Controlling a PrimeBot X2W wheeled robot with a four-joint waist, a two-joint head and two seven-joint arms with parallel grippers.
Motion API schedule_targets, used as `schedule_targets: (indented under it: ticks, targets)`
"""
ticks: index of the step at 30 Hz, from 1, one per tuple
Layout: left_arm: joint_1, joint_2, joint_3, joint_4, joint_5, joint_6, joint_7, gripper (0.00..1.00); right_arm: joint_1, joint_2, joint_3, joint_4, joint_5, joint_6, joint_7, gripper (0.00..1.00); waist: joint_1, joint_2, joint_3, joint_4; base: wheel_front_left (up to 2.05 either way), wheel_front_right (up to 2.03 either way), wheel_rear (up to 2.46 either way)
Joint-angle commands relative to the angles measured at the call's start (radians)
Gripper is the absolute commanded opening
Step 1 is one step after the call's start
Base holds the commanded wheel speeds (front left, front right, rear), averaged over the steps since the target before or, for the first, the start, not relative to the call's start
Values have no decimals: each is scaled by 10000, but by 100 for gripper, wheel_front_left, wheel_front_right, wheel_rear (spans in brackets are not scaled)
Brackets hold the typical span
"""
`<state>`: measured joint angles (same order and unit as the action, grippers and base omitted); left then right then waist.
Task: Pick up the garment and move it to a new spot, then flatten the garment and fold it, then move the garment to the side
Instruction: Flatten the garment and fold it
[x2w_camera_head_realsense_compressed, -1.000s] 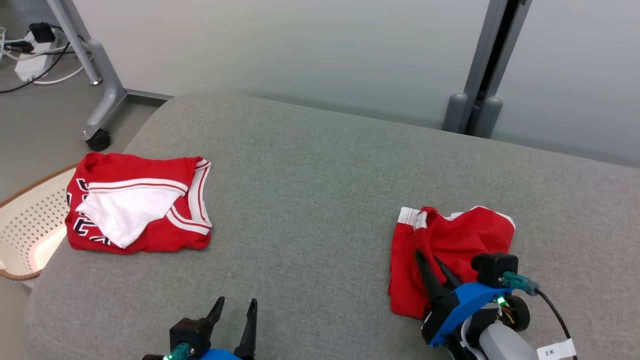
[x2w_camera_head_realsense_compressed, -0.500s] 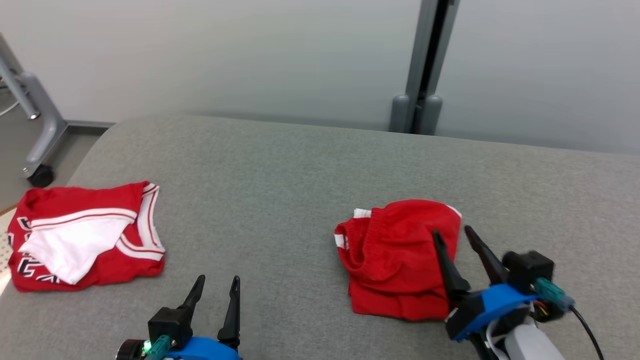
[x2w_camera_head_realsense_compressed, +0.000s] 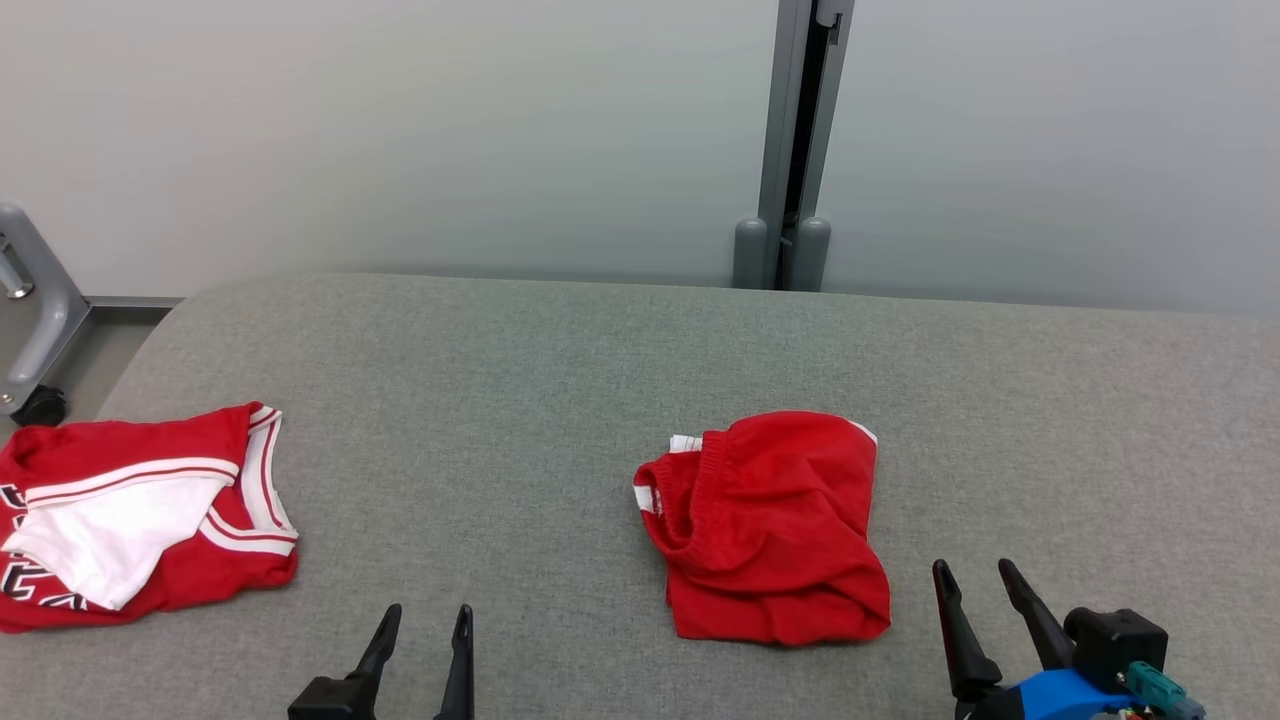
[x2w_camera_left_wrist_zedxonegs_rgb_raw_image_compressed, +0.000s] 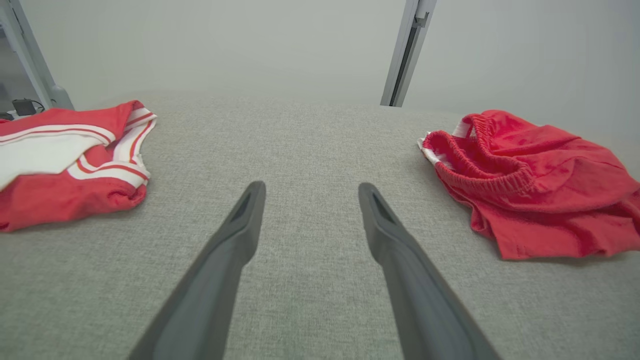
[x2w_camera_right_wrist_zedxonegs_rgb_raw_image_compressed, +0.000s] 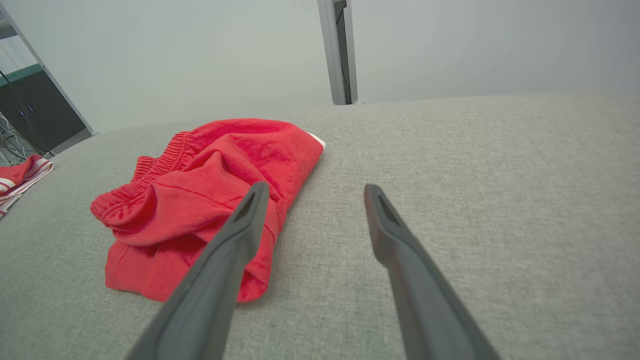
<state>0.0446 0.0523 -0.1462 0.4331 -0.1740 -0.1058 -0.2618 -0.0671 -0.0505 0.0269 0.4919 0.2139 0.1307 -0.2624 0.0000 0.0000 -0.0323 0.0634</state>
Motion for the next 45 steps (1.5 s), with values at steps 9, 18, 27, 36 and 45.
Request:
schedule_targets:
  ticks: [9,18,27,36,45]
  targets:
    - [-157,-10,-215,10,-12,36,-44,100,-288,-12,342,375,-79,0,-32,100,0,0,70,177,0,0,0]
    - [-183,-11,-417,77,-107,-4,-44,100,-833,-16,704,1526,-305,0,-32,100,0,0,256,648,0,0,0]
    - [-371,-12,-401,140,-59,-56,-44,100,-1126,-19,629,1877,-325,0,-31,100,0,0,518,1171,0,0,0]
    - [-364,-15,-355,65,-26,-114,-44,100,-1205,-16,909,1936,-293,0,-32,0,0,0,642,1146,0,0,0]
    - [-303,-12,-391,10,-153,-106,-44,100,-356,-18,1420,971,-560,0,-31,0,0,0,445,227,0,0,0]
